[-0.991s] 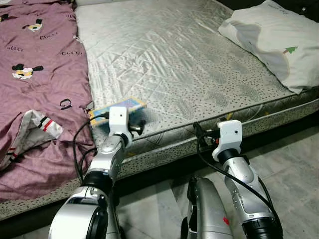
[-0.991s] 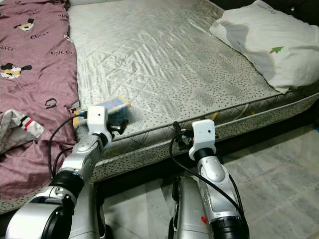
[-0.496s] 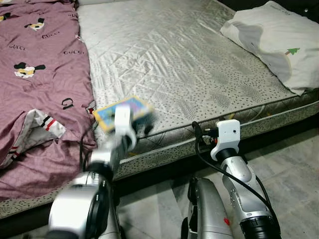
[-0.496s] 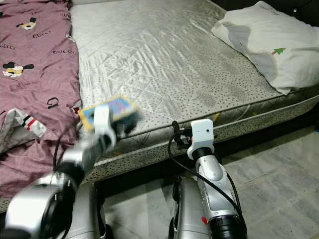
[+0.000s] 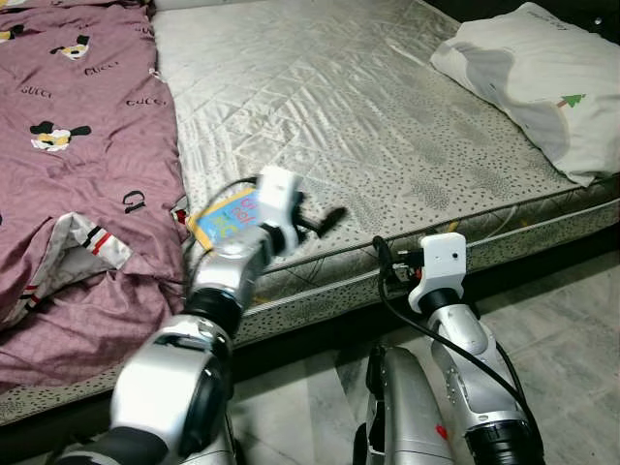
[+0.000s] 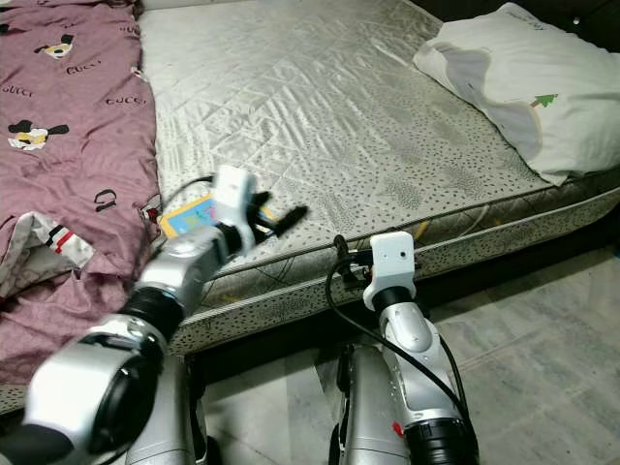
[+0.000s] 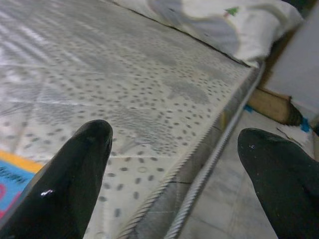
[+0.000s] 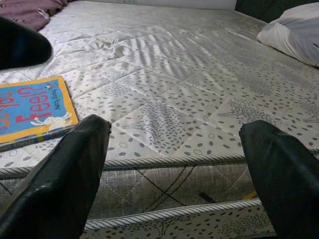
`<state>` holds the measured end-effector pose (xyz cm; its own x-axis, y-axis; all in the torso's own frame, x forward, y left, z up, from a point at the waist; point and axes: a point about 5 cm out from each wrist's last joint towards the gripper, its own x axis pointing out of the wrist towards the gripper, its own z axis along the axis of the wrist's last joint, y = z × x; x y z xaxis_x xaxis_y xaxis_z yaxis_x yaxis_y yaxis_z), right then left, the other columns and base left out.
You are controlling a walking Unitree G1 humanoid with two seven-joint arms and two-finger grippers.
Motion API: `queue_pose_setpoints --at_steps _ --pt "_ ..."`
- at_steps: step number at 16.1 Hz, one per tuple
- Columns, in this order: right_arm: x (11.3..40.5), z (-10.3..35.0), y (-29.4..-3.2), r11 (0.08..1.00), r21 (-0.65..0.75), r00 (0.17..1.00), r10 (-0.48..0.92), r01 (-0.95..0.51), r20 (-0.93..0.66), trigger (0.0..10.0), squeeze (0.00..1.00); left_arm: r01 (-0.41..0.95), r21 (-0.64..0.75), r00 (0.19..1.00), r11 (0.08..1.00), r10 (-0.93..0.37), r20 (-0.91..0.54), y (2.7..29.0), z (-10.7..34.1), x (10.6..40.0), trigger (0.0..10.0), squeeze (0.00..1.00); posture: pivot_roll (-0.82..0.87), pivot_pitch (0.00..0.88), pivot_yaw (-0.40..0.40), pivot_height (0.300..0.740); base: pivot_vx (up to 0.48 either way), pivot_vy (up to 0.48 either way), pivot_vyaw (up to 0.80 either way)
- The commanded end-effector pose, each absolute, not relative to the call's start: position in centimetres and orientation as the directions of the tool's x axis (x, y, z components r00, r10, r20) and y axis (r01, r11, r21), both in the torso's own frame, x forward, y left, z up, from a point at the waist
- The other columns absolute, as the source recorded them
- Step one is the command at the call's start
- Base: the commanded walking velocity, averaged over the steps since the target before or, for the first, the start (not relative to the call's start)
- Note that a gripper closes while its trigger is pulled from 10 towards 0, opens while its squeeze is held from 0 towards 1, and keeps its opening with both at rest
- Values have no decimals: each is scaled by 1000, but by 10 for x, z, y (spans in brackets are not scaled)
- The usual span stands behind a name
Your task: Clean up the room
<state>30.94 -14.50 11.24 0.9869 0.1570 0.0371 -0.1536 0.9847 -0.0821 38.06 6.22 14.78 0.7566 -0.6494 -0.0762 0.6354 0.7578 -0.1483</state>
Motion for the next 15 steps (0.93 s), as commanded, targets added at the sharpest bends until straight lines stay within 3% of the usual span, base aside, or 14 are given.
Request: queue_pose_setpoints --at_steps 1,3,4,6,7,8,10,15 --pt "310 115 -145 986 -80 988 148 -143 52 10000 0 624 -118 773 773 -632 -54 66 148 379 10000 0 -34 58 2 511 0 0 0" --pt "311 118 -145 988 -74 988 143 -139 60 10000 0 564 -116 824 818 -567 11 71 150 375 10000 0 -29 55 3 511 0 0 0" --pt "312 123 -144 988 -57 986 145 -141 77 10000 0 502 -169 865 848 -492 98 81 147 357 10000 0 -15 48 7 511 0 0 0" --pt "312 125 -142 989 -49 985 147 -143 86 10000 0 461 -167 886 872 -442 139 89 143 341 10000 0 -10 45 10 511 0 0 0" --pt "312 126 -140 989 -41 984 148 -145 94 10000 0 367 -131 923 921 -342 179 104 139 326 10000 0 2 40 14 511 0 0 0" --pt "312 127 -138 988 -30 984 151 -149 98 10000 0 175 -116 970 978 -151 191 132 130 306 10000 0 8 38 15 511 0 0 0" --pt "312 127 -137 988 -18 983 156 -155 99 10000 0 77 -101 989 992 -63 134 153 114 280 10000 0 18 37 12 491 0 0 0" --pt "318 135 -133 989 25 983 145 -149 117 10000 0 28 -79 997 996 -22 73 161 107 263 10000 0 28 37 9 472 0 0 0"
